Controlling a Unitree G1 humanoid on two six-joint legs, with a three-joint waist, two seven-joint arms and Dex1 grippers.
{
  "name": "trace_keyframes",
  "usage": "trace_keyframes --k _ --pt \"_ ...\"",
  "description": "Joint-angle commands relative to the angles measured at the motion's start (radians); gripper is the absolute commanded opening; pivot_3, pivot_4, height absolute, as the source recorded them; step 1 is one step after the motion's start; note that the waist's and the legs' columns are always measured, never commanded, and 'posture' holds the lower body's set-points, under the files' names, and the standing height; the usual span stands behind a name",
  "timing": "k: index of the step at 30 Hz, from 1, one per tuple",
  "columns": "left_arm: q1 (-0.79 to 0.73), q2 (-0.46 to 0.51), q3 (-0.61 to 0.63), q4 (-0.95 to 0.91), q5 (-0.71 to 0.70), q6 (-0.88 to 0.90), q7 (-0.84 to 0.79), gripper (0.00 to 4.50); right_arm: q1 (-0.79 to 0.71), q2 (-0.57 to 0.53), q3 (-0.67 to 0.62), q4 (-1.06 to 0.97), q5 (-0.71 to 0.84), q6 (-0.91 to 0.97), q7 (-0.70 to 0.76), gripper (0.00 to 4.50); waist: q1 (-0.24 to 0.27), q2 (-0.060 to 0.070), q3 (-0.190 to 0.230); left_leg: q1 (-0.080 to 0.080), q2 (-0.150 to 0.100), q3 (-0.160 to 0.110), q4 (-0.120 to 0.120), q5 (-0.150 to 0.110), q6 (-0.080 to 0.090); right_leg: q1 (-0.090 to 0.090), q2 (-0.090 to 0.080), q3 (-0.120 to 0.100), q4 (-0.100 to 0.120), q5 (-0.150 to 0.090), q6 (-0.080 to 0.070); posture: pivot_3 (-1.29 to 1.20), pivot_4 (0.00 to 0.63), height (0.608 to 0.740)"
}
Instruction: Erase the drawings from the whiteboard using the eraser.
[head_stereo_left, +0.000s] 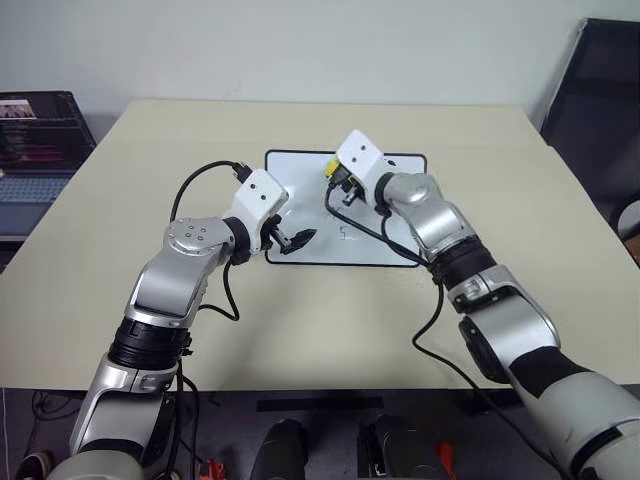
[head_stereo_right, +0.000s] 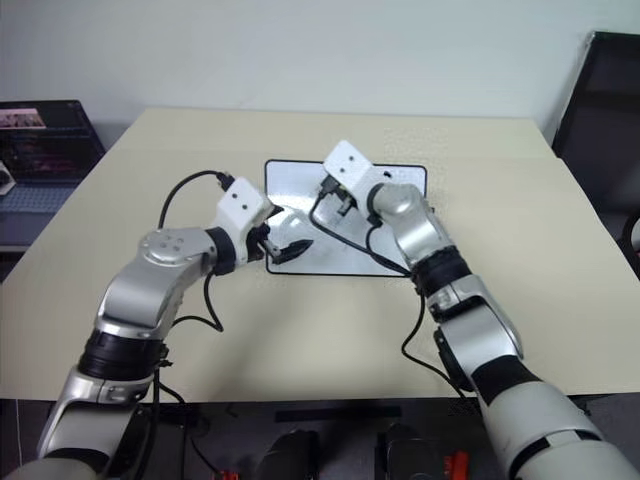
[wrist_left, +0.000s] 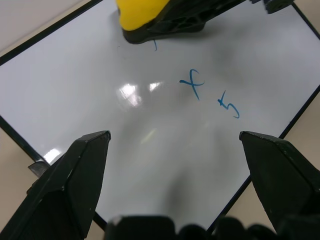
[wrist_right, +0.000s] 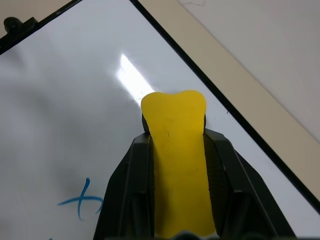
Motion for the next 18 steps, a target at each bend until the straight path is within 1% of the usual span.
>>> trace_keyframes --k 1,5,7,11,18 --pt "-0.005 -0.004 0.002 -0.035 -0.002 -0.012 -0.003 4.50 0.067 -0.048 0.008 -0.075 -0.025 0.063 0.027 1.00 0.002 0.000 0.000 0.000 0.000 0.000 0.000 0.000 0.000 0.000 0.000 0.000 0.000 0.000 0.000 0.00 0.150 0.740" --pt "-0.019 -0.008 -0.004 -0.015 0.002 -0.022 -0.009 4.50 0.130 -0.056 0.043 -0.183 -0.038 0.108 0.063 1.00 0.001 0.000 0.000 0.002 0.000 0.000 0.000 0.000 0.000 0.002 0.000 0.000 0.001 0.000 0.000 0.00 0.150 0.740" --pt "-0.022 -0.011 -0.005 -0.012 0.004 -0.023 -0.010 4.50 0.132 -0.049 0.047 -0.197 -0.048 0.106 0.046 1.00 -0.003 0.000 0.000 0.004 0.000 0.001 0.000 0.000 0.000 0.002 0.000 0.001 0.002 0.000 0.000 0.00 0.150 0.740" --pt "-0.018 -0.017 -0.009 -0.017 0.005 -0.022 -0.012 4.50 0.074 -0.026 0.012 -0.149 -0.059 0.049 -0.053 1.00 -0.007 0.000 0.000 0.004 0.000 0.001 0.000 0.000 0.000 0.002 0.001 0.001 0.002 0.000 0.000 0.00 0.150 0.740" --pt "-0.008 -0.016 -0.009 -0.030 0.003 -0.016 -0.011 4.50 0.013 0.040 0.055 -0.057 -0.072 -0.005 -0.055 1.00 -0.008 0.000 0.000 0.004 0.001 0.001 -0.001 0.001 0.000 0.001 0.001 0.002 0.002 0.000 0.000 0.00 0.150 0.740"
